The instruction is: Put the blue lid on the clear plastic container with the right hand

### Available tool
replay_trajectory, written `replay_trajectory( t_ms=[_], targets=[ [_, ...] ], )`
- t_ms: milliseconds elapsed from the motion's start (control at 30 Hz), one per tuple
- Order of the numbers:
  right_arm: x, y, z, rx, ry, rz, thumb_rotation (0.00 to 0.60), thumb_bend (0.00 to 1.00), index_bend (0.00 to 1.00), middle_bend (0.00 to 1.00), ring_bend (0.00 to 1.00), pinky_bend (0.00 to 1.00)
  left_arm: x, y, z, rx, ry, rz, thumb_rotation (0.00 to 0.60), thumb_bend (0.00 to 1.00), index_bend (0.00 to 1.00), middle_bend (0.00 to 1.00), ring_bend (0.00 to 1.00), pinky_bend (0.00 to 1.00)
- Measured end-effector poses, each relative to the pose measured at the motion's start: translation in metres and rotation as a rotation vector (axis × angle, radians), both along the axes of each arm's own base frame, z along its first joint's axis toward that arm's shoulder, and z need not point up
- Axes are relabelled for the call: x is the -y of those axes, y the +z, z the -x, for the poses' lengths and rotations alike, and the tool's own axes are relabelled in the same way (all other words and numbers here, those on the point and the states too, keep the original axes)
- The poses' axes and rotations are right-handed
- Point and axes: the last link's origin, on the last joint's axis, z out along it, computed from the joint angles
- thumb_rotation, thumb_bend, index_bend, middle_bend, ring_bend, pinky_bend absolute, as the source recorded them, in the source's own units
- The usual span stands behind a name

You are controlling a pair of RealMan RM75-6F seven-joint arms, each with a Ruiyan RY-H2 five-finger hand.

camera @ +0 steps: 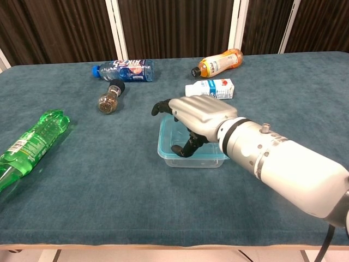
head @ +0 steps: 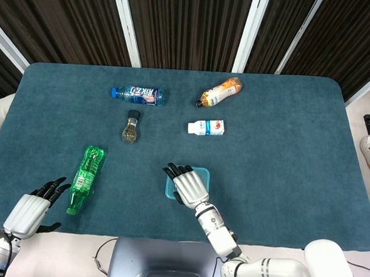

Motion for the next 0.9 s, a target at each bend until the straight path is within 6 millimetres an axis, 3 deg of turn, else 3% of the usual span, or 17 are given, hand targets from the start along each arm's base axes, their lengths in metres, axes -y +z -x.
replay_trajectory(
  t_ms=[900],
  targets=[
    [0.005,-0.015,0.018,-0.026,-0.026,-0.046,0.6,0.37,0.29,0.25,0.28,0.36,0.001,0.0,0.0,0.0,0.004,0.004,0.6,0.31,0.17,0.1,0.17,0.45]
  ],
)
